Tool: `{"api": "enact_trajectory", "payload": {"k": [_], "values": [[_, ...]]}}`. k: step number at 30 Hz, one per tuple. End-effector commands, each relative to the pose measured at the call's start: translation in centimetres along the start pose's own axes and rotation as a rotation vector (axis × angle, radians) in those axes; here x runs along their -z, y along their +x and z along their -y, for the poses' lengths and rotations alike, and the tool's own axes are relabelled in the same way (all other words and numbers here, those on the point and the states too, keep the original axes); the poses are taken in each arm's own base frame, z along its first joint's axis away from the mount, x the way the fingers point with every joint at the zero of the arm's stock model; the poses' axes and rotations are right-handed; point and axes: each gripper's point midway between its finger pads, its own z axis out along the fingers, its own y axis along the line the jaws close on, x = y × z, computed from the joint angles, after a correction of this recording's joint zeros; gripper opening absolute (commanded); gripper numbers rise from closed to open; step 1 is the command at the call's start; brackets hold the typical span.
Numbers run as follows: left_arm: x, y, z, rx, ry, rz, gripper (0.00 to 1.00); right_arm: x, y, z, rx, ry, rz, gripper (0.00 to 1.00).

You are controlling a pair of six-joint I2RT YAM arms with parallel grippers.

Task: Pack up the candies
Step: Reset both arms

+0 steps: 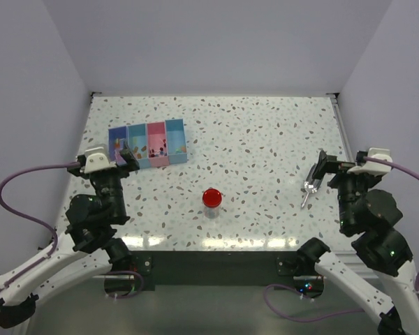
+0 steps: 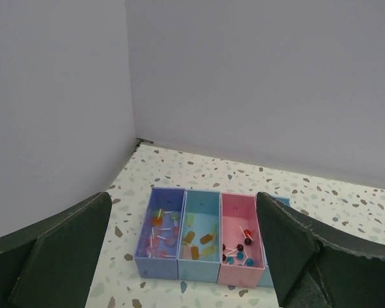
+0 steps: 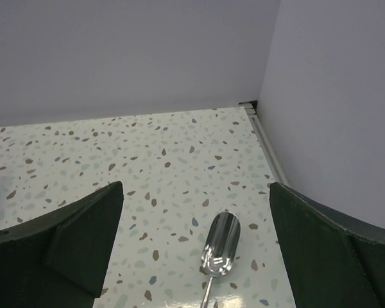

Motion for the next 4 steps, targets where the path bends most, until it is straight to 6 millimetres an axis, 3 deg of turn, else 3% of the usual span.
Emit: {"api": "enact_trajectory", "payload": {"k": [1, 4], "values": [[-0.14, -0.95, 0.1, 0.039, 0.006, 0.042, 1.0, -0.57, -0.91, -0.23, -0.014, 0.013, 0.037, 0.99], [-0.28, -0.71, 0.5, 0.027, 0.008, 0.041, 1.0, -0.93, -0.9, -0.88, -0.009, -0.004, 0.043, 0.99]]}}
